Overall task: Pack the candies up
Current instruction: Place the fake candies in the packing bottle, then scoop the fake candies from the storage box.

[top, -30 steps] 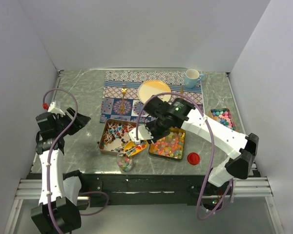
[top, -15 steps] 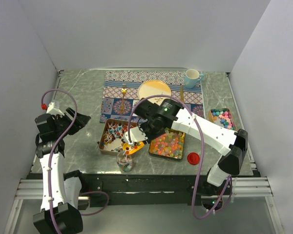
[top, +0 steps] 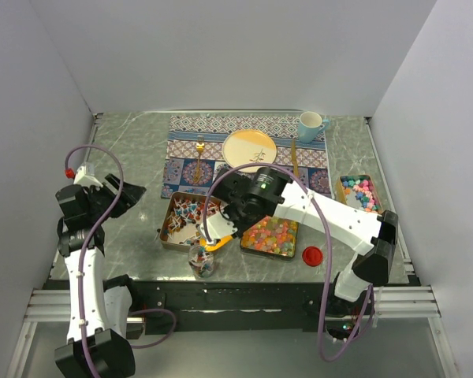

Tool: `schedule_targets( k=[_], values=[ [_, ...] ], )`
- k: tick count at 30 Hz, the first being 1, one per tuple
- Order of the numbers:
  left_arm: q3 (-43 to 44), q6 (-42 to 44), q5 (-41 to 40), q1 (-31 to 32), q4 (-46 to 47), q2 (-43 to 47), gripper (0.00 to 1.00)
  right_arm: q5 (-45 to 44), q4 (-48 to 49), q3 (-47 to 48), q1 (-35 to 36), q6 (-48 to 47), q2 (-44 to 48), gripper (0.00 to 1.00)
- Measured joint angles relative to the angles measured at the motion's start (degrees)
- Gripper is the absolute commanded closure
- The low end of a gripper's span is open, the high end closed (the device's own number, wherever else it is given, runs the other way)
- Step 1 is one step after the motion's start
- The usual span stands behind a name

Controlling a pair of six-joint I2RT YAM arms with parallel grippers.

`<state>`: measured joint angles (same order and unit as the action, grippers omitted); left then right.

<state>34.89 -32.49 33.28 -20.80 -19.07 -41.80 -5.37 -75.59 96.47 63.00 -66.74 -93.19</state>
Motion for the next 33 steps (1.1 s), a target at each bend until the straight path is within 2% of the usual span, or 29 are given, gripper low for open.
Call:
schedule_targets(
  k=[9,13,19,24,30,33],
  values=[
    [-0.1,-1.6,1.3,-0.1,0.8,-0.2,0.27,-3.1,-0.5,0.7,0.0,0.2,0.0,1.0],
    [-0.2,-3.2,4.4,-0.1,1.9,-2.3,0.27,-4.1,-0.3,-0.2,-3.4,0.2,0.8,1.0],
    [-0.2,-4.0,6.6,0.5,1.7,-10.1,0.28,-8.9,3.0,-18.2,-14.7,-3.2,11.1,1.0],
    [0.5,-4.2,6.9,0.7,1.2,-13.6,0.29,-12.7,3.6,-29.2,-19.5,-7.3,16.3,1.0],
    [1.6,-4.8,7.5,0.7,2.4,-15.2,0.29,-17.5,6.8,-30.9,-22.6,-10.1,14.7,1.0],
    [1.6,-5.1,7.6,0.7,2.8,-15.7,0.29,-19.1,6.3,-28.0,-24.3,-10.6,12.1,1.0]
  ],
)
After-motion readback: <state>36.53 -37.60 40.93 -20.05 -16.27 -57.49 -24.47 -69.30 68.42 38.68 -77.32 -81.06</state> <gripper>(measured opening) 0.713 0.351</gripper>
